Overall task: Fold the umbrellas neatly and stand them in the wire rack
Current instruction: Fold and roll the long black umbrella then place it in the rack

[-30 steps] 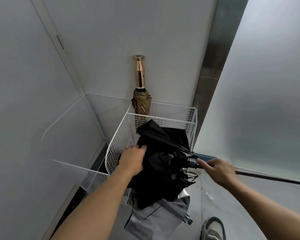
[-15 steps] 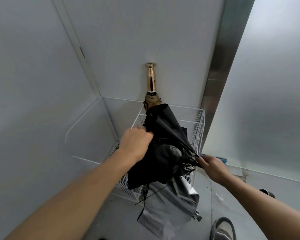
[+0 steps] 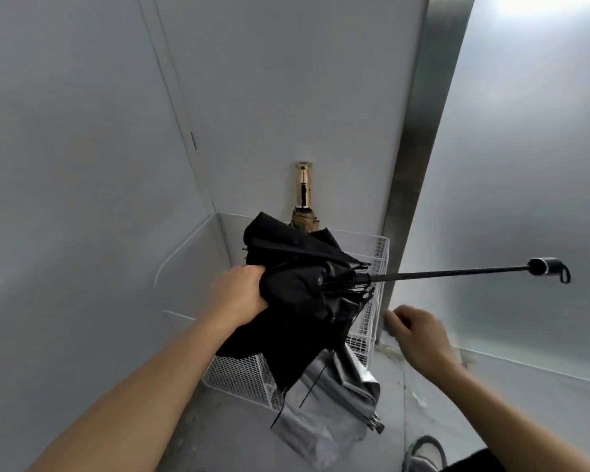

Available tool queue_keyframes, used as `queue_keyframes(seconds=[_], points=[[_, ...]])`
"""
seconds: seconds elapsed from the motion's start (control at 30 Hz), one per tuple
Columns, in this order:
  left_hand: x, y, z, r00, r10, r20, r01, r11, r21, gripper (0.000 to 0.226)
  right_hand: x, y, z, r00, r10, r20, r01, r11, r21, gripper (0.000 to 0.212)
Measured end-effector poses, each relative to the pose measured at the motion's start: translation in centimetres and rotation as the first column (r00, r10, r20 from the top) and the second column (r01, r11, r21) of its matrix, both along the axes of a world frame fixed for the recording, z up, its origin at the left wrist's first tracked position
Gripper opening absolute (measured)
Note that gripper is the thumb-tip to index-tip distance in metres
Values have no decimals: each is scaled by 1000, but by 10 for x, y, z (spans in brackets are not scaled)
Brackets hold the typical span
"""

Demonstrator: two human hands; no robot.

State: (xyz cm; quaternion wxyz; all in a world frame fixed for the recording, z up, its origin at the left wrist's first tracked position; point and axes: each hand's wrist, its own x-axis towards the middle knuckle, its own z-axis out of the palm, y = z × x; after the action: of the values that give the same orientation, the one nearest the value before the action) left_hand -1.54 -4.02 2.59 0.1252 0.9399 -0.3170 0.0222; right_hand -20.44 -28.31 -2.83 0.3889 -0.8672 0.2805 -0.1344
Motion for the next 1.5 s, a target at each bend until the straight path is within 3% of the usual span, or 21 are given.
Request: queue_keyframes(seconds=[0.07,0.13,0.17,0.23,0.27,0.33,0.37,0.4,0.47,0.5,0.53,0.6,0.73,0.83,0.97,1.07,1.17,1.23,1.37,1.5], points=[[-6,-2,-6,1000,-7,-24,7,1000,-23,23,5,9,-12,990,-4,-140,60,914,402,34],[-18,-2,-21,999,-31,16,31,1000,0,24,14,13,-20,976,-67,-209,186,763,620,29],[-25,2,-32,998,-39,58,38,999,13,20,19,13,-23,969,-69,-236,207,747,632,26],[-38,13,-52,990,-53,131,50,998,26,23,25,12,-26,941,72,-331,134,819,558,23],[-40,19,-64,988,-58,141,54,998,33,30,26,14,-27,882,207,-424,39,864,502,20],[-42,32,-88,980,-82,182,73,996,56,41,24,15,-30,651,424,-630,-166,889,427,12],[-45,36,-100,971,-111,214,101,993,58,42,26,11,-32,561,442,-700,-241,896,373,10],[-48,39,-111,957,-149,247,140,989,55,36,30,6,-32,554,398,-731,-297,915,274,9],[-53,40,-127,920,-234,315,231,972,47,18,44,-8,-29,709,199,-676,-278,961,-9,18],[-53,38,-132,898,-271,347,270,961,51,22,52,-12,-25,806,120,-579,-216,971,-99,22],[-52,35,-137,880,-303,364,299,952,69,24,60,-16,-24,870,82,-486,-160,980,-121,23],[-48,32,-145,864,-326,385,314,945,95,21,75,-13,-26,906,98,-412,-122,992,-33,24],[-37,26,-149,879,-279,386,306,952,-9,21,102,-12,-56,907,62,-417,16,983,181,36],[-31,21,-147,904,-253,345,298,951,-85,22,125,-10,-70,918,-2,-396,162,915,370,49],[-21,23,-158,933,-239,269,279,953,-121,17,164,-7,-84,913,63,-404,161,852,498,62],[-16,24,-166,939,-240,247,280,950,-141,20,193,2,-98,889,178,-421,52,875,480,57],[-14,23,-169,932,-245,266,290,946,-146,16,208,7,-116,875,217,-433,-72,942,327,41],[-12,21,-172,932,-248,262,292,946,-141,12,209,5,-121,871,187,-455,-91,970,225,33],[-10,14,-173,952,-213,219,251,954,-163,27,209,-3,-122,806,169,-567,-133,986,104,31],[-12,11,-170,957,-223,184,256,950,-179,22,196,-9,-127,752,182,-634,-143,983,112,29]])
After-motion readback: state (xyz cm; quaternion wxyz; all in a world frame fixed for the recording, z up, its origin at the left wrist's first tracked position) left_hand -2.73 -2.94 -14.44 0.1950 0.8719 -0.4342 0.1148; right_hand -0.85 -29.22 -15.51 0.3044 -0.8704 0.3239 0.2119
